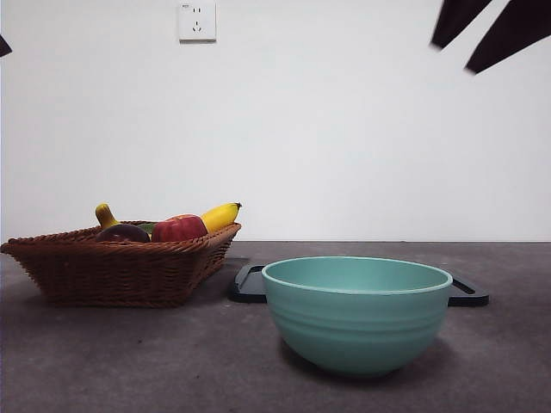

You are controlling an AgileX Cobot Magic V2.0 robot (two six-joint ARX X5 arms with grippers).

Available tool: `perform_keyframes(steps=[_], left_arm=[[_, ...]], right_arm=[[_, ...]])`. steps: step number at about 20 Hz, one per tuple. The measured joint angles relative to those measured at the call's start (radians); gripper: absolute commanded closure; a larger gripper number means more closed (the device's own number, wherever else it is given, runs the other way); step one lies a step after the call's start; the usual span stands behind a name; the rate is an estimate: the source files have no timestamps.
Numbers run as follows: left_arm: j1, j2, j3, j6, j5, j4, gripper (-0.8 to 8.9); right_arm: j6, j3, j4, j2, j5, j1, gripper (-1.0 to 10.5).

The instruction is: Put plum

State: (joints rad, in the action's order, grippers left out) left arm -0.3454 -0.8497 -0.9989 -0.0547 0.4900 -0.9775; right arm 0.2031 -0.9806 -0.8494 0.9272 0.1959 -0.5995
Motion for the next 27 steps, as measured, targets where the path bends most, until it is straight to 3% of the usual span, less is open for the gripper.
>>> perform_keyframes(steps=[5,16,17,19,21,22,27], left_arm=[[0.000,0.000,0.000,0.000,0.000,0.000,3.81],[0.000,0.000,0.000,0.000,0.000,-0.008,3.83],[0.000,0.000,0.000,0.000,0.000,-0.008,4.02],[0.000,0.000,0.000,0.000,0.000,-0.008,5.66],[0.000,0.000,0.000,0.000,0.000,-0.008,7.65],[0.000,0.000,0.000,-0.001,0.000,-0.008,8.05],[0.000,0.000,0.000,0.000,0.000,-0.009,8.06]], right_arm=[[-0.019,0.000,-0.161,-0.085,0.095,0.000,7.4],[-0.046,0.000,-0.164,-0.093,0.097,0.000,7.4],[-0.049,0.000,-0.164,-0.093,0.097,0.000,7.4],[-0.050,0.000,-0.164,-0.093,0.096,0.000,7.4],[-0.050,0.000,-0.164,-0.093,0.093,0.000,8.9],[-0.050,0.000,-0.164,-0.093,0.092,0.000,9.4],[-0.074,0.000,-0.164,-0.093,0.092,0.000,9.4]])
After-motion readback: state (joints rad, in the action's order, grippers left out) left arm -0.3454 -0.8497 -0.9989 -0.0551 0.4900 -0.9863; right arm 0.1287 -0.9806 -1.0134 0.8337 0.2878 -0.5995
